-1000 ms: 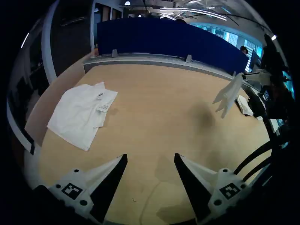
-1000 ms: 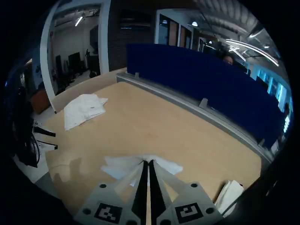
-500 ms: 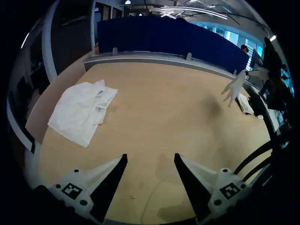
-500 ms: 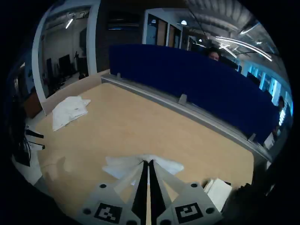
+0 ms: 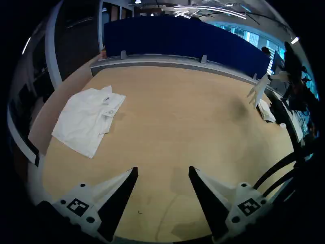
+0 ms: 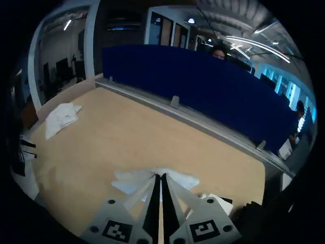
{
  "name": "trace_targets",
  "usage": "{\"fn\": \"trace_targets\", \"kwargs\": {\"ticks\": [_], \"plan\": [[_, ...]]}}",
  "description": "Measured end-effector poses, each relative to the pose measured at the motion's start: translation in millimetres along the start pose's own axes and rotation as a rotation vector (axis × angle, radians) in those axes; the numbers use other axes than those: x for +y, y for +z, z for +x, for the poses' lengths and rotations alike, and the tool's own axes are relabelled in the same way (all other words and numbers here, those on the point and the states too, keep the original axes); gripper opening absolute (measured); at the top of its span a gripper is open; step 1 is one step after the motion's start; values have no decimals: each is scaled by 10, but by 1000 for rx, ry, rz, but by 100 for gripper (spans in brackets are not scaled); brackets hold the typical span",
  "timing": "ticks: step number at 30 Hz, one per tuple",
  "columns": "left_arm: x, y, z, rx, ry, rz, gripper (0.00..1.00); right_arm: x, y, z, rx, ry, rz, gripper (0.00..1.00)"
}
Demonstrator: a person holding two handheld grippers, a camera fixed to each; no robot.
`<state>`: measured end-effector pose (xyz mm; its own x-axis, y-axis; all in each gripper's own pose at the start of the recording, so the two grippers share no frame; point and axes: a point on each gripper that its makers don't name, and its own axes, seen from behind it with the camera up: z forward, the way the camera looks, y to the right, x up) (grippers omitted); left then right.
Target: Fold towel
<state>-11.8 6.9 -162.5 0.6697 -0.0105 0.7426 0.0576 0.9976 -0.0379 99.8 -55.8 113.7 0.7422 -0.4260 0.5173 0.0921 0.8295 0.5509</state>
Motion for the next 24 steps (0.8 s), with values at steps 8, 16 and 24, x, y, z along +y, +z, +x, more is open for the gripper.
{"fn": "trace_targets", "kwargs": {"ticks": [8, 16, 24], "plan": [[72, 5, 38, -2, 3, 10, 93, 381, 54, -21, -7, 14, -21, 2], [167, 41, 63, -7, 2, 14, 93, 791, 100, -38, -17, 29, -53, 2], [250, 64, 90, -10, 8, 18, 93, 1233, 145, 36, -19, 42, -98, 2]]}}
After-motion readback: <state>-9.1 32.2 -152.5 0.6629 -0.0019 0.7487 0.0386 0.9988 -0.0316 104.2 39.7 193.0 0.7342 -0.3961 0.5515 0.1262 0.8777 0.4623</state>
